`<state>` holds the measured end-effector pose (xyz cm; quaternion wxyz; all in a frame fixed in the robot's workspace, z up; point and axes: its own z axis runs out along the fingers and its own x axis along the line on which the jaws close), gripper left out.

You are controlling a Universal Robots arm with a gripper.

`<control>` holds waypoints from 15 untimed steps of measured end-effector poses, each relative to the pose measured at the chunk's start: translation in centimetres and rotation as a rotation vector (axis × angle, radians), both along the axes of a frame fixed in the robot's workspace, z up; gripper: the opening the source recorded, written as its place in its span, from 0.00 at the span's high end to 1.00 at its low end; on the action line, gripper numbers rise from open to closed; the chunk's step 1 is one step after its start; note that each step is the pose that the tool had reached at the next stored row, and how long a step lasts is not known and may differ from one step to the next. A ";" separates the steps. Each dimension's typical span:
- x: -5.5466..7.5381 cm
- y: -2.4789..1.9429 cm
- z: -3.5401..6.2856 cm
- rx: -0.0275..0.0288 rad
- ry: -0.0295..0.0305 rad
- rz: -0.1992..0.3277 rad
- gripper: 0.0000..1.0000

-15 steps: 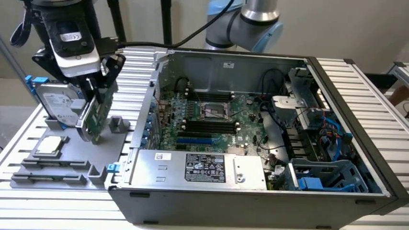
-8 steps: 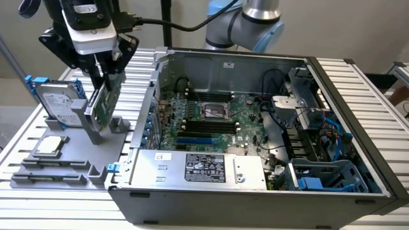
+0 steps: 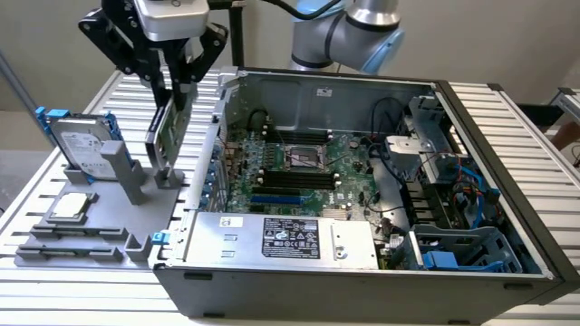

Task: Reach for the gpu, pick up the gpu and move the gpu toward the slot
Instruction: 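Pick up the gpu and move the gpu toward the slot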

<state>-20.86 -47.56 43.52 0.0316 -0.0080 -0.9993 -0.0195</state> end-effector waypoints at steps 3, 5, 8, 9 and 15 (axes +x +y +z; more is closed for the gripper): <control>1.3 -0.01 0.23 0.0009 0.0005 0.000 0.74; 2.3 -0.01 0.28 0.0016 0.0006 0.000 0.74; 3.6 -0.01 0.29 0.0025 0.0006 0.000 0.74; 4.1 -0.01 0.28 0.0028 0.0006 0.000 0.74; 6.8 -0.01 0.29 0.0035 0.0006 0.000 0.74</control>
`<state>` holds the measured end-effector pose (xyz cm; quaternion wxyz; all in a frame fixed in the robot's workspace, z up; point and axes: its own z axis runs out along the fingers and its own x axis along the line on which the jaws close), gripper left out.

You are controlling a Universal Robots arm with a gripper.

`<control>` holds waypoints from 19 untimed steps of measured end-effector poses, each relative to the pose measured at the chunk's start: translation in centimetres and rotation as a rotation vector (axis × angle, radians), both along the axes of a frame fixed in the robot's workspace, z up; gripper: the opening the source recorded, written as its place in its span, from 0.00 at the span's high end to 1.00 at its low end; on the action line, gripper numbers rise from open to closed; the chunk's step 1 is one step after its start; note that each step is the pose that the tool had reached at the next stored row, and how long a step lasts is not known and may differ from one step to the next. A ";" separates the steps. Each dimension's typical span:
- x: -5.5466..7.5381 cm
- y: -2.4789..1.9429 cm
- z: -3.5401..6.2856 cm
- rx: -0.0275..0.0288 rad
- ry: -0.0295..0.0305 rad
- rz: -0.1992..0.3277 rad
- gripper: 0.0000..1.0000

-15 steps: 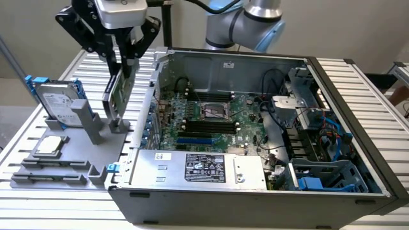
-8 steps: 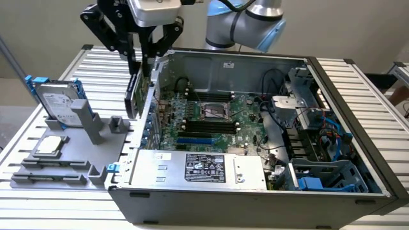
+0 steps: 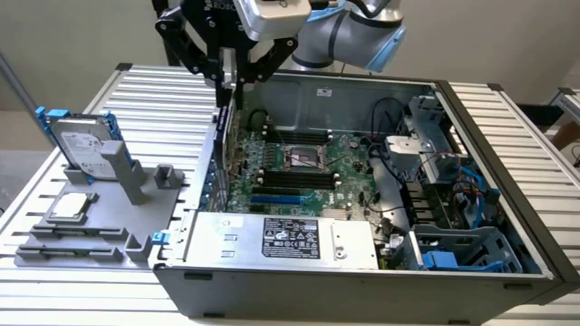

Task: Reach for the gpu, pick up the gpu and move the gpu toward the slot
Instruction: 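Pick up the gpu and move the gpu toward the slot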

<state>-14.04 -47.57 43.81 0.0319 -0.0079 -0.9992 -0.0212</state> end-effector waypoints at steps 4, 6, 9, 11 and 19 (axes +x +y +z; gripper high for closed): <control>1.8 0.00 0.00 0.0002 0.0001 0.000 0.74; 2.7 0.01 -0.02 0.0002 0.0001 0.000 0.74; 4.1 0.11 -0.10 0.0003 0.0000 0.000 0.74; 5.0 0.22 -0.17 0.0003 0.0000 0.000 0.74; 8.6 1.18 -0.49 0.0002 0.0000 0.000 0.74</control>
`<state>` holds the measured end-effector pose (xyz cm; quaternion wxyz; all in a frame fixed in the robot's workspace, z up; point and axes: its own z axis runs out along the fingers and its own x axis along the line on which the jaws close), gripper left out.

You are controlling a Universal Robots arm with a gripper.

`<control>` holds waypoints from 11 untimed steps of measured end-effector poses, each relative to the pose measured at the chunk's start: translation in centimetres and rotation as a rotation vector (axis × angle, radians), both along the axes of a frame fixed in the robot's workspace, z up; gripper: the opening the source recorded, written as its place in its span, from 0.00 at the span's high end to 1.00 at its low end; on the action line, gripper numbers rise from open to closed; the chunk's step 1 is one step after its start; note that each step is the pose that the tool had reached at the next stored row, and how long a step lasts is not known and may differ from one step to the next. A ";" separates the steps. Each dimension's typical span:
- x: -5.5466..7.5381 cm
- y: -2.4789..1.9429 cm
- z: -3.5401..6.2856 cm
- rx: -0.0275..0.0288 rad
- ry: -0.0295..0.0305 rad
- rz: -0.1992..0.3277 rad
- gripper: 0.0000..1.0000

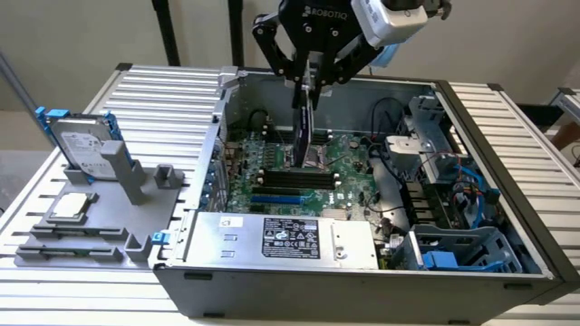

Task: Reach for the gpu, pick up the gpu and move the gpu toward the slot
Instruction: 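Pick up the gpu and move the gpu toward the slot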

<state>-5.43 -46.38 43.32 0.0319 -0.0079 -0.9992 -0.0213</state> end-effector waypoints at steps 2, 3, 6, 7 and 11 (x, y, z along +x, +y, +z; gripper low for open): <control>0.8 0.29 -0.08 0.0001 0.0000 0.000 0.74; 1.1 0.46 -0.11 0.0001 0.0000 0.000 0.74; 1.3 0.60 -0.13 0.0001 -0.0006 0.000 0.74; 1.3 0.60 -0.13 0.0000 -0.0006 0.000 0.74; 1.3 0.60 -0.13 0.0000 -0.0006 0.000 0.74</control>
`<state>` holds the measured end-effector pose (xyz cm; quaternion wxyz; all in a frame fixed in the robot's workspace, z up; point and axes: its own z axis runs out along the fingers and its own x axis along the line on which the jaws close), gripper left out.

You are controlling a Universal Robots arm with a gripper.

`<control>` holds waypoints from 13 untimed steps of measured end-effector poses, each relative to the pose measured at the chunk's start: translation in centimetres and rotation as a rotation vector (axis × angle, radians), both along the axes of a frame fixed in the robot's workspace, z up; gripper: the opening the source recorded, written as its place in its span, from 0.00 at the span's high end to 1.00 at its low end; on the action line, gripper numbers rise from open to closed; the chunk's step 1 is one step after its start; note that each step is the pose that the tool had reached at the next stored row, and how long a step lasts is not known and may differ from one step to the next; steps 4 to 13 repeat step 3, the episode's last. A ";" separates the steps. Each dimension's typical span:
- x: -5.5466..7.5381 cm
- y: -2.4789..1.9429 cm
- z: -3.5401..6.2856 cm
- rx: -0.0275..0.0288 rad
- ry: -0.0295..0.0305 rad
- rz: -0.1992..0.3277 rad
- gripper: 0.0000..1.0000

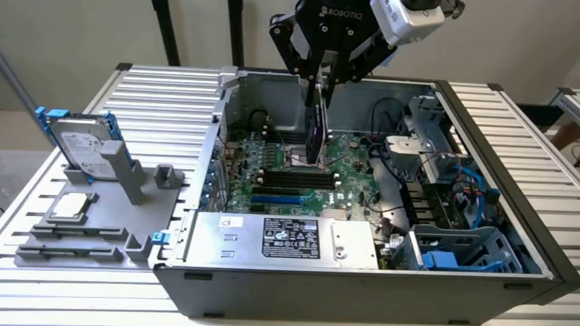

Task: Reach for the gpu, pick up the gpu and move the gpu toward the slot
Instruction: 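Pick up the gpu and move the gpu toward the slot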

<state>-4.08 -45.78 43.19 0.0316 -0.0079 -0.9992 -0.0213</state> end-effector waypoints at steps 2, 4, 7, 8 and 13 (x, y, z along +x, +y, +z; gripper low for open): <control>0.0 0.00 0.00 0.0000 0.0000 0.000 0.74; 0.0 0.00 0.00 0.0000 0.0000 0.000 0.74; 0.0 0.00 0.00 0.0000 0.0000 0.000 0.74; 0.0 0.00 0.00 0.0000 0.0000 0.000 0.74; 0.0 0.00 0.00 0.0000 0.0000 0.000 0.74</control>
